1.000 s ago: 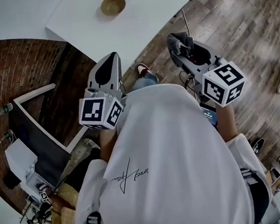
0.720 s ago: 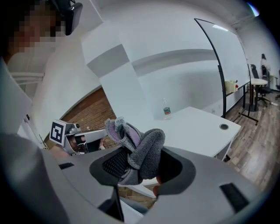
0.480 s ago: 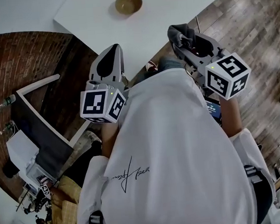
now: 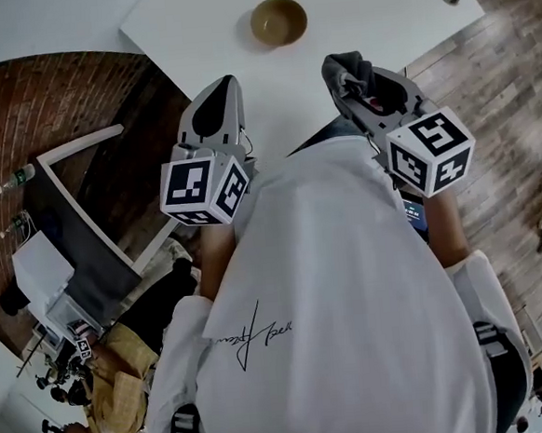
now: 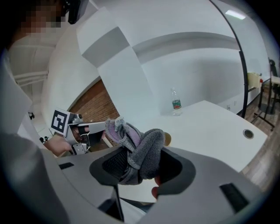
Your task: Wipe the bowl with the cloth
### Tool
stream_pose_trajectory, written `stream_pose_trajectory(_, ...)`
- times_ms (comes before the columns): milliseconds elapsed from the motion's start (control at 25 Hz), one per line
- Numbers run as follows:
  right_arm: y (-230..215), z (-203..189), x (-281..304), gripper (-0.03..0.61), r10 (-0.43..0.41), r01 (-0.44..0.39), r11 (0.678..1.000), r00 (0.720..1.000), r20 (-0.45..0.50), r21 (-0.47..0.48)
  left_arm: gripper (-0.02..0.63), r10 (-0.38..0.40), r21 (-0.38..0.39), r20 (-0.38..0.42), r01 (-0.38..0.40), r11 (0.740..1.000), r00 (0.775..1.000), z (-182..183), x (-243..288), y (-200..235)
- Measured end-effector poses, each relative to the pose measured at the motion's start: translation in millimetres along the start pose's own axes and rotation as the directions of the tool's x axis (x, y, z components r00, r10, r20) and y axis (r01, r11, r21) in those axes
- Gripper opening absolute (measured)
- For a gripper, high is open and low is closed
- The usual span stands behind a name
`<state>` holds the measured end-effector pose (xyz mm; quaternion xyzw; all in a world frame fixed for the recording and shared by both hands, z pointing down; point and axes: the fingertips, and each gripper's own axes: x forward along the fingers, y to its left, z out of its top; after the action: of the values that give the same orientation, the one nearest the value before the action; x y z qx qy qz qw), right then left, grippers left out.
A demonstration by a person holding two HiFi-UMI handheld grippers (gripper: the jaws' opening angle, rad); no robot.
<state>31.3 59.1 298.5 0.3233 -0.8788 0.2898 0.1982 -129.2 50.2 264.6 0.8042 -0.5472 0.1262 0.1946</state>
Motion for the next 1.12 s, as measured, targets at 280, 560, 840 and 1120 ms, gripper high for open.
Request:
stream_pose_trajectory(280,-15,10,38,0.183,0.068,-0.067,0.997,0.995,-0.071,0.025,-0.006,0.038,-0.005,-0.085,-0.038,0.999,0.996,-9,49,24)
stream_pose_trajectory(560,-23,11,68,0.181,0.107,-0.101,0.994,0.986,-0.125,0.053,-0.006,0.034,-0.032,-0.157,-0.040,0.999,0.987,-25,84,40)
stream_pose_trajectory(840,-35,5,88,0.183,0.116,-0.102,0.990,0.981,-0.155,0.095,0.018,0.047,-0.009,-0.221,-0.050,0.999,0.974,-40,108,59)
stream_pose_trajectory(1120,-40,-1,104,0.182,0.122,-0.102,0.987,0.977,-0.172,0.125,0.018,0.036,-0.023,-0.269,-0.044,0.999,0.962,-54,127,64)
